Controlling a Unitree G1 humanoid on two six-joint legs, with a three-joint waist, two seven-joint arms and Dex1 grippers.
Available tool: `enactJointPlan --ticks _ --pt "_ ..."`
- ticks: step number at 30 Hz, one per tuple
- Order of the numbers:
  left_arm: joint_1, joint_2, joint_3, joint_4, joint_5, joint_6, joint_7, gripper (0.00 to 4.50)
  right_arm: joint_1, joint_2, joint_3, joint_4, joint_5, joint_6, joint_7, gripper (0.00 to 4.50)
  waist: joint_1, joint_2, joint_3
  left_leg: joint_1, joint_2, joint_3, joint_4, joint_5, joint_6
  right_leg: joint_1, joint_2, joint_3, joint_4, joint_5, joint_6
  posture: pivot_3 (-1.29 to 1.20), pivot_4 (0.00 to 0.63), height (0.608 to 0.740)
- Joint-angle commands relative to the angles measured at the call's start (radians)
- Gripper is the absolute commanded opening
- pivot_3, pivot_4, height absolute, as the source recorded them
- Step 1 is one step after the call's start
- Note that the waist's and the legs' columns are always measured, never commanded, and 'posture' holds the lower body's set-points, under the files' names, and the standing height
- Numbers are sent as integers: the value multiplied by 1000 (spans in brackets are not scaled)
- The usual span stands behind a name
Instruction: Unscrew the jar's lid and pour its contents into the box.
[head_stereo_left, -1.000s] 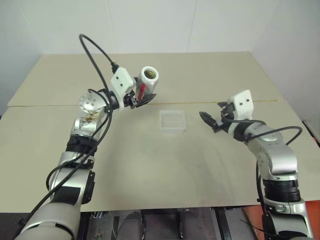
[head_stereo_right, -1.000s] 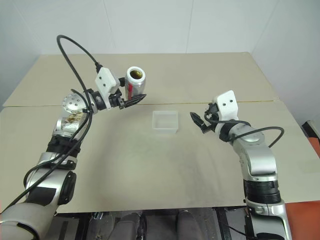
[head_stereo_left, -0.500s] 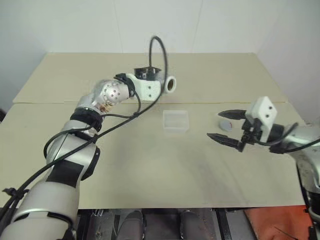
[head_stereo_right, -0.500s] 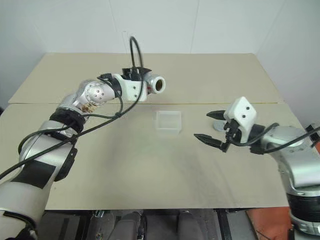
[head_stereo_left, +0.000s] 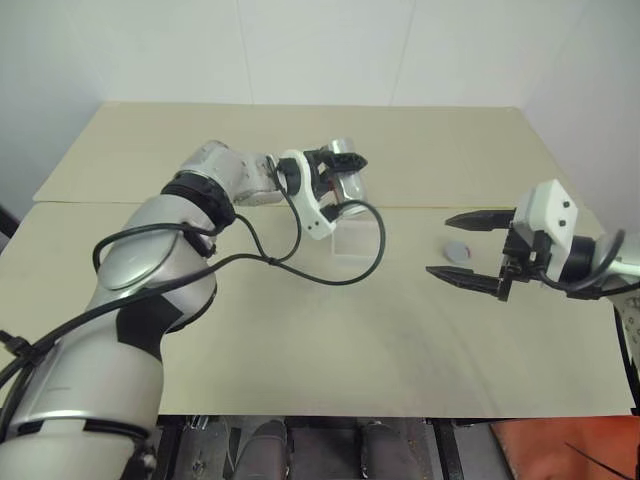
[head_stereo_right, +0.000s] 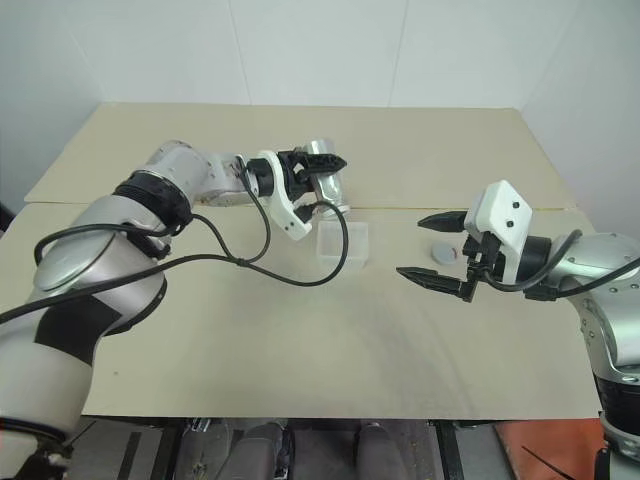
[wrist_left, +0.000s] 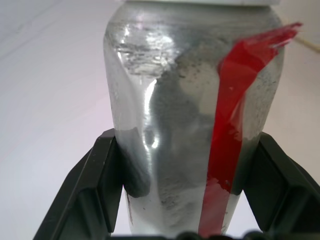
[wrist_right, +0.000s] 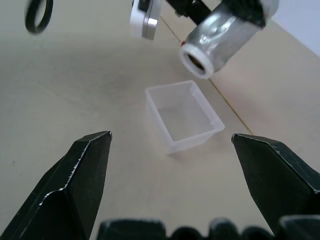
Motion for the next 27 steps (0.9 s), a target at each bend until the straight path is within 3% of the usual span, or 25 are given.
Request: enactJointPlan --ticks 1,10,17,19,23,27 --pt "-52 -36 -52 11 61 83 92 2971 -23 3 -33 -49 37 -2 -24 4487 4 0 0 0 0 0 0 0 0 0 0 0 0 0 0 0 150 740" --pt "-61 -69 -103 25 93 77 176 2971 -15 3 -40 -78 65 17 -69 4487 14 0 0 -4 -1 0 1 3 -5 -3 -1 -1 0 0 1 0 150 740" --pt "-28 -4 51 54 -97 -27 24 2971 -12 7 -43 -64 72 11 -79 4487 11 0 0 -4 -1 0 1 3 -5 -3 -1 -1 1 0 1 0 150 740" --pt "2 29 147 61 -215 -101 -94 2971 -15 7 -45 -52 80 10 -77 4487 7 0 0 -4 -1 0 1 4 -8 -3 -1 -1 1 0 1 0 150 740" --pt "113 57 456 78 -598 -197 -536 2971 -34 12 -33 -18 102 11 -70 4487 -1 0 0 -3 0 0 1 5 -9 -3 -2 -2 2 0 0 0 150 740" --pt "273 19 804 -31 -1089 -11 -1117 2971 -54 28 -22 12 121 17 -63 4487 -3 0 0 -3 0 0 3 5 -9 -2 -2 -3 3 0 0 0 150 740"
